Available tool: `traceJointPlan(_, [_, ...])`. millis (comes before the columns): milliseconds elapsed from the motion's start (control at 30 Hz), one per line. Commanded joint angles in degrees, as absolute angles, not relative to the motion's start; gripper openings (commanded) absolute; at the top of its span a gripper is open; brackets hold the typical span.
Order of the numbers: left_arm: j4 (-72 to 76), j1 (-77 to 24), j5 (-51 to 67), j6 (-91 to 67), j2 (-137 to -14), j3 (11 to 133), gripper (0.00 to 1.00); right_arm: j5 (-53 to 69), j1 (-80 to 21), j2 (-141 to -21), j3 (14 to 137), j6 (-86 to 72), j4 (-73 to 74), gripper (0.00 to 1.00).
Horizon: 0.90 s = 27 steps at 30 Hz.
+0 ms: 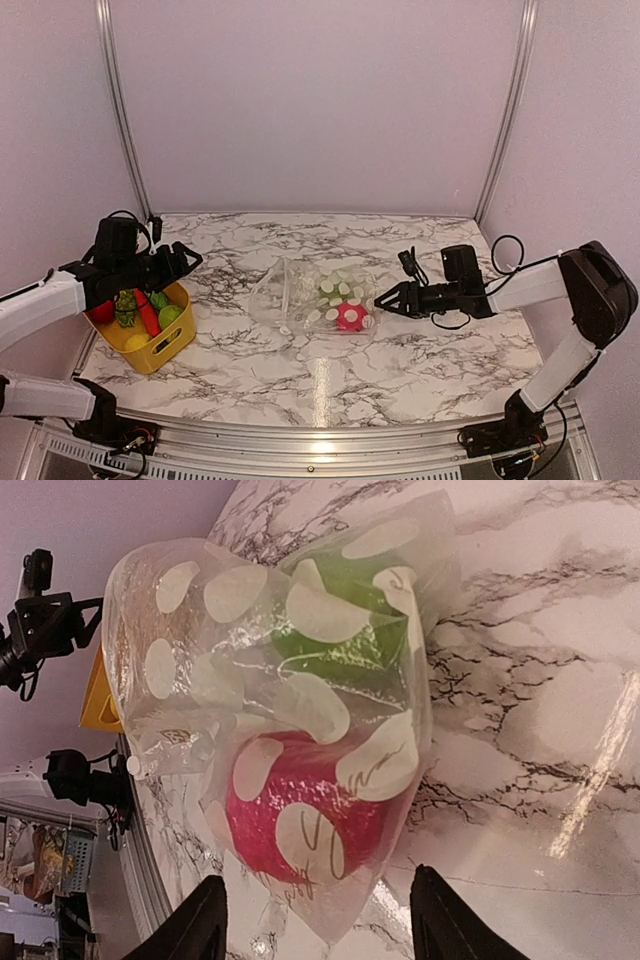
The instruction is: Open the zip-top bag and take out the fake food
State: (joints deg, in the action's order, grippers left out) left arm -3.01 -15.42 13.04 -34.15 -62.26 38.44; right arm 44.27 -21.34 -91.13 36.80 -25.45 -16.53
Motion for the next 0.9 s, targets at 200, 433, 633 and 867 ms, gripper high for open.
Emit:
traceJointPlan(200, [10.72, -31.11, 17.53, -35.53, -84.67, 47.57, 0.62, 44.96, -23.32, -96.86, 37.93, -25.38, -19.84, 0.45])
traceJointPlan(433, [14.84, -35.53, 19.88, -36.57, -98.24, 54.4, 0.57, 43.29, -23.36, -99.32, 38.63, -23.71, -19.45, 0.31])
traceJointPlan(633, [21.38, -36.29, 24.48, -38.6, -107.6, 58.75, 0.55, 42.47, -23.38, -102.23, 39.14, -22.32, -20.24, 0.09])
traceJointPlan(867, [26.99, -38.82, 29.46, -39.29, -115.55, 63.92, 0.54, 39.98, -25.02, -105.33, 41.43, -18.43, -17.23, 0.0])
